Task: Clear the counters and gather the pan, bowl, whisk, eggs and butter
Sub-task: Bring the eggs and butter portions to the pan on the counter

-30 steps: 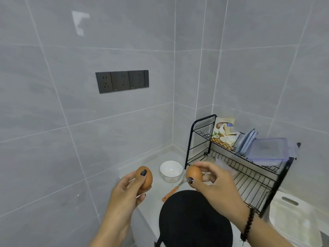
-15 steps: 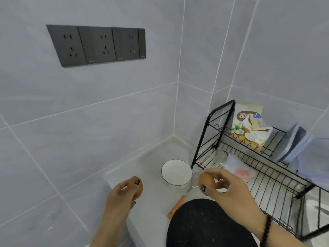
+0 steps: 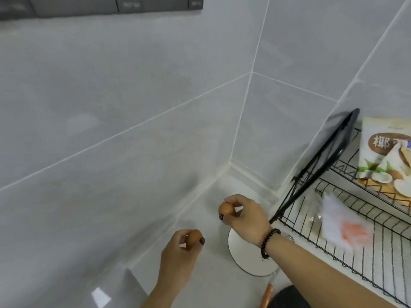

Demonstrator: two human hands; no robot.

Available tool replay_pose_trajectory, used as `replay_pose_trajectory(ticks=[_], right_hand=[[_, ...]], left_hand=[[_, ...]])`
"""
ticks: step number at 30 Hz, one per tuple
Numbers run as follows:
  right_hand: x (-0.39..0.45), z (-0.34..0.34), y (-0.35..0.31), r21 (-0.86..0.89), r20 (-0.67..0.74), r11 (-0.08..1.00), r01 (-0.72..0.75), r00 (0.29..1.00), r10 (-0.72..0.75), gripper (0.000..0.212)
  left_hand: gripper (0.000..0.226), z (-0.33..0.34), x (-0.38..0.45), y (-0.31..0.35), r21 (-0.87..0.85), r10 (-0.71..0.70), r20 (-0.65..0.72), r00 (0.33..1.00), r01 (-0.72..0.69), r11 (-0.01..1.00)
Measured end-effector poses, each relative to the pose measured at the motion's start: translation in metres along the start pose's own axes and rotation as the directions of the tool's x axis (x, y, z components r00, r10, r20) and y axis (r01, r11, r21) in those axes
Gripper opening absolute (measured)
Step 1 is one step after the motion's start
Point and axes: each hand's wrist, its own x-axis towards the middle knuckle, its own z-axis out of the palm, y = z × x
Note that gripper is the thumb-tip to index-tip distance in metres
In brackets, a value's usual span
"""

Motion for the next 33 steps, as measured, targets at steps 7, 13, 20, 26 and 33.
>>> replay_pose_trajectory(ticks=[7, 13, 20, 26, 33], right_hand=[[0.065, 0.041, 0.007, -0.223, 0.119, 0.969, -0.101, 0.984, 0.13, 0.034], [0.084, 0.048, 0.016, -0.321, 0.105, 0.94, -0.113, 0.982, 0.154, 0.033], [0.088, 0.049, 0.022, -0.378, 0.107, 0.918, -0.124, 0.978, 0.177, 0.038], [0.089, 0.051, 0.025, -0.415, 0.109, 0.904, -0.103, 0.981, 0.162, 0.038], [0.087, 0.053, 0.026, -0.441, 0.12, 0.894, -0.081, 0.982, 0.148, 0.038]], left_hand=[[0.024, 0.011, 0.039, -0.016, 0.158, 0.094, 0.094, 0.991, -0.108, 0.982], [0.039, 0.022, 0.056, -0.025, 0.323, 0.223, 0.126, 0.967, -0.252, 0.912], [0.042, 0.029, 0.06, -0.021, 0.421, 0.281, 0.124, 0.952, -0.307, 0.854], [0.044, 0.033, 0.062, -0.021, 0.433, 0.292, 0.134, 0.947, -0.321, 0.842], [0.048, 0.035, 0.063, -0.022, 0.44, 0.297, 0.138, 0.945, -0.327, 0.836]])
